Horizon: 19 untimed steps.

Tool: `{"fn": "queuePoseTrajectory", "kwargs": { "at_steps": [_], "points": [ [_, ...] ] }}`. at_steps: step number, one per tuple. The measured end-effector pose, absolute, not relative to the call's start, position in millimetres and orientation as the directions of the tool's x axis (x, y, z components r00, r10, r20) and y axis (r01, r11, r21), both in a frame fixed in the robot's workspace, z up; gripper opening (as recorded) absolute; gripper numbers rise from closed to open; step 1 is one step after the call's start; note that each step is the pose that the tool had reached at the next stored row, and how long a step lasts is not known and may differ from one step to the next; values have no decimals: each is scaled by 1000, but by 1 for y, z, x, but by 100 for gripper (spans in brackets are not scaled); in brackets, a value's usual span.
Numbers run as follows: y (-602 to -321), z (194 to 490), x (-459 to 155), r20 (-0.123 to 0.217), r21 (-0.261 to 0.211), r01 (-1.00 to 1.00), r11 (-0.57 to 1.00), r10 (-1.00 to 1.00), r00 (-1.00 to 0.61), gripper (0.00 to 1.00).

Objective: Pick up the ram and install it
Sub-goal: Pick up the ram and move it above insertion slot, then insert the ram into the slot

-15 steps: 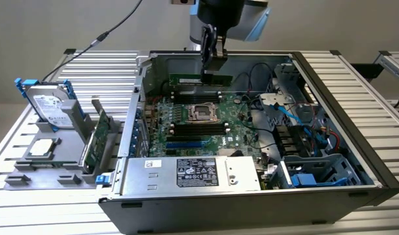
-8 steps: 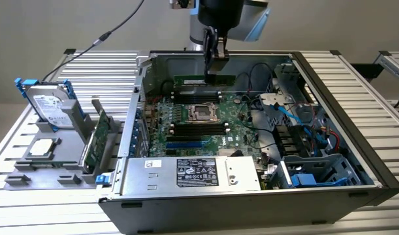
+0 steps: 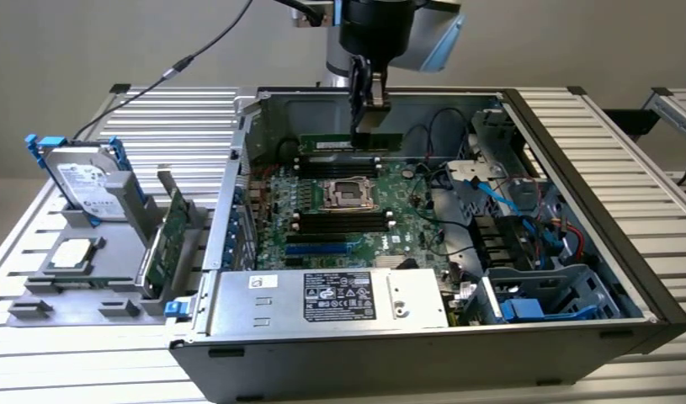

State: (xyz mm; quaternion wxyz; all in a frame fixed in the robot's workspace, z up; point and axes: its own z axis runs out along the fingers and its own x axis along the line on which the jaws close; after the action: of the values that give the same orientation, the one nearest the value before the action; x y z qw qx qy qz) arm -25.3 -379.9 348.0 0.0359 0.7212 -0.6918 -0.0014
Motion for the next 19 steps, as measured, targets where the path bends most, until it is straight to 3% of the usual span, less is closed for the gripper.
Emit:
{"fn": "queuePoseTrajectory", "kwargs": {
  "at_steps": [19],
  "points": [
    [-381, 343, -30, 46, 48, -998, -41, -998, 43, 14]
  ]
}}
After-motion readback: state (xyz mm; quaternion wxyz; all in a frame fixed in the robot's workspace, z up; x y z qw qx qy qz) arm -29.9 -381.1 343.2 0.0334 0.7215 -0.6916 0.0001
